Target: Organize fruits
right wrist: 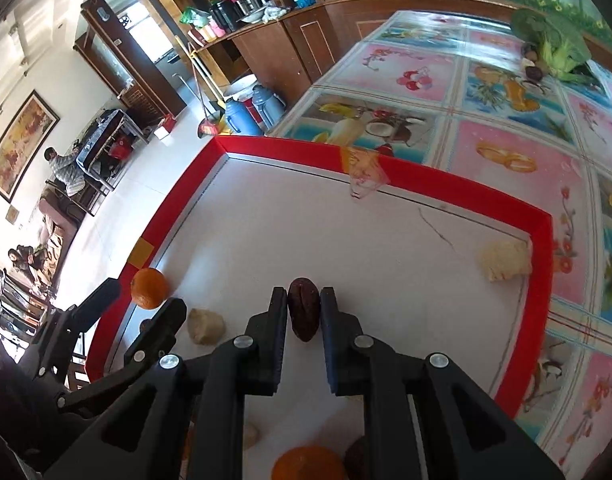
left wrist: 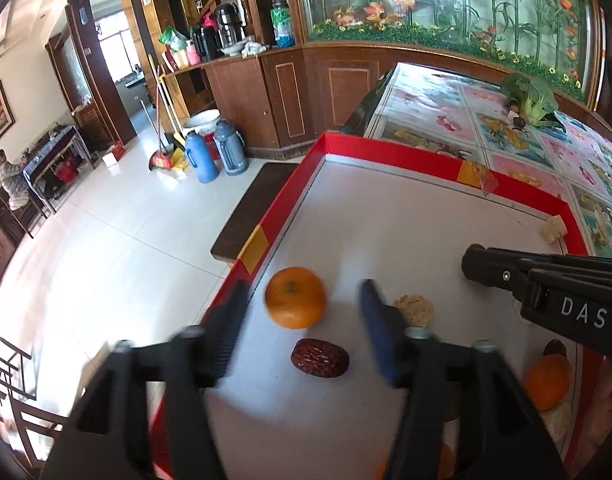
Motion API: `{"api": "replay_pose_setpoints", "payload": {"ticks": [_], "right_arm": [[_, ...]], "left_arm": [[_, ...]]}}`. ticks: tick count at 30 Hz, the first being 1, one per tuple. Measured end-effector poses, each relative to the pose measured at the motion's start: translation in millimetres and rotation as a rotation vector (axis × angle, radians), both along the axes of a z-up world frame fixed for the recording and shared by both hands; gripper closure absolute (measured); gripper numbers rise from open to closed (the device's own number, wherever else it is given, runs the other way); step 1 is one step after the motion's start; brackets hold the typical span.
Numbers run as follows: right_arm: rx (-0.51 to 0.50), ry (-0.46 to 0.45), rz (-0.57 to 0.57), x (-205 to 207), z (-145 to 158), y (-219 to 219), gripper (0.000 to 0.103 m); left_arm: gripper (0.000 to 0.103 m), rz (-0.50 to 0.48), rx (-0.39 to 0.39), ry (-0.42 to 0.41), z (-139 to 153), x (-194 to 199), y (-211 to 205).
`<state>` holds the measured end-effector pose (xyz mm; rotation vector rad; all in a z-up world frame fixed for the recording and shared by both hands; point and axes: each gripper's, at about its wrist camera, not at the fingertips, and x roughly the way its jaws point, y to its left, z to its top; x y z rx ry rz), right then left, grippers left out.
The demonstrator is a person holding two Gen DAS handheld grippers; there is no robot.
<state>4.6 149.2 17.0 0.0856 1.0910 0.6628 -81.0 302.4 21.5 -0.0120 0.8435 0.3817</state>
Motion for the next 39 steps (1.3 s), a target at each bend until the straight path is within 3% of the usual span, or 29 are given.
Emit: {"api": "replay_pose_setpoints", "payload": {"ticks": [2,9,13,18,22,27,30,31,35,39], "right_arm": [[0.028,0.008,-0.009,-2,3,-8,0.064],[0.050,-0.092,-0.030,-27,33,-36,0.064],[0.043,-0.207,-0.053,-47,58,-52,0.061],[0.033,-0.390,-0.086,-84,93,-73,0.048],[0.033,-0.527,-0.126,-118,117,-92,0.032],[0.054,-0.677,-0.217,-166,141,-121,0.021],[0.051,-0.766,-0.274,-193,149,-135,0.009],[0.053,-0.782,-0.285,-198,150,-137,0.000],[0.050,-0.852,-0.324,-218,154,-143,0.000],[0.047,-0.845,-0.317,-221,156,-141,0.000]], "left_arm": [[0.029,-0.010,0.006,-0.005,2,-2,-4],[0.025,-0.033,-0.012,-0.035,11,-12,-14],[0.015,-0.048,-0.018,-0.107,32,-27,-24],[0.008,-0.071,-0.009,-0.197,60,-49,-42],[0.000,-0.096,0.007,-0.290,87,-76,-58],[0.000,-0.112,0.003,-0.389,116,-109,-72],[0.000,-0.108,-0.027,-0.432,128,-129,-74],[0.000,-0.103,-0.029,-0.454,131,-136,-74],[0.000,-0.068,-0.023,-0.510,141,-158,-79],[0.000,-0.063,0.034,-0.503,147,-167,-90]]}}
